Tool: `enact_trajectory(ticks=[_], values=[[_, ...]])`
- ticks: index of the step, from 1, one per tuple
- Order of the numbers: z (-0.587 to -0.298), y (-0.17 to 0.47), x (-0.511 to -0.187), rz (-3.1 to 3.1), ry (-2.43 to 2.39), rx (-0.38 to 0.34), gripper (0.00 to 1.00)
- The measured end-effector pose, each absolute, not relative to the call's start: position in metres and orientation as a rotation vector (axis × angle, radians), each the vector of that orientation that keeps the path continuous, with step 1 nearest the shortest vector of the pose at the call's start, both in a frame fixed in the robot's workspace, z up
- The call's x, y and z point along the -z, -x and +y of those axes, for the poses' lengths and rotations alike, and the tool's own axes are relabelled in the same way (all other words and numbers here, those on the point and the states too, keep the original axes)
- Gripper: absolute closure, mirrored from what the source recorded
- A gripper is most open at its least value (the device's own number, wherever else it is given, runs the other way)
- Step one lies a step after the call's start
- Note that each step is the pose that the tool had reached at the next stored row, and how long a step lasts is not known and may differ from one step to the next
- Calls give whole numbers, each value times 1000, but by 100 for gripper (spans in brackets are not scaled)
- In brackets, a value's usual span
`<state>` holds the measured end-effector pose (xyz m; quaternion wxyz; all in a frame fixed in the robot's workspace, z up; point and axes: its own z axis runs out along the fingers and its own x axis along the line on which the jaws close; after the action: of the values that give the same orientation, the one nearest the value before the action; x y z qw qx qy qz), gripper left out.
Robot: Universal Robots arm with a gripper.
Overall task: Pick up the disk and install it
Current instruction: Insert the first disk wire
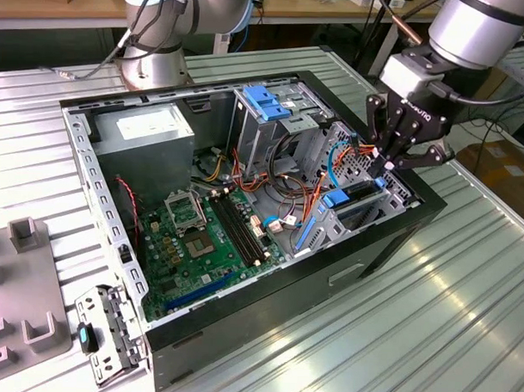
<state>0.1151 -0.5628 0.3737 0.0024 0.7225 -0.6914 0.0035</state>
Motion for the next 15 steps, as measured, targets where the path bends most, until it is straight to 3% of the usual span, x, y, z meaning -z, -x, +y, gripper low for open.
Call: enact_trajectory(ticks=[15], values=[[-560,-141,-378,-2081,-2343,-6,89]])
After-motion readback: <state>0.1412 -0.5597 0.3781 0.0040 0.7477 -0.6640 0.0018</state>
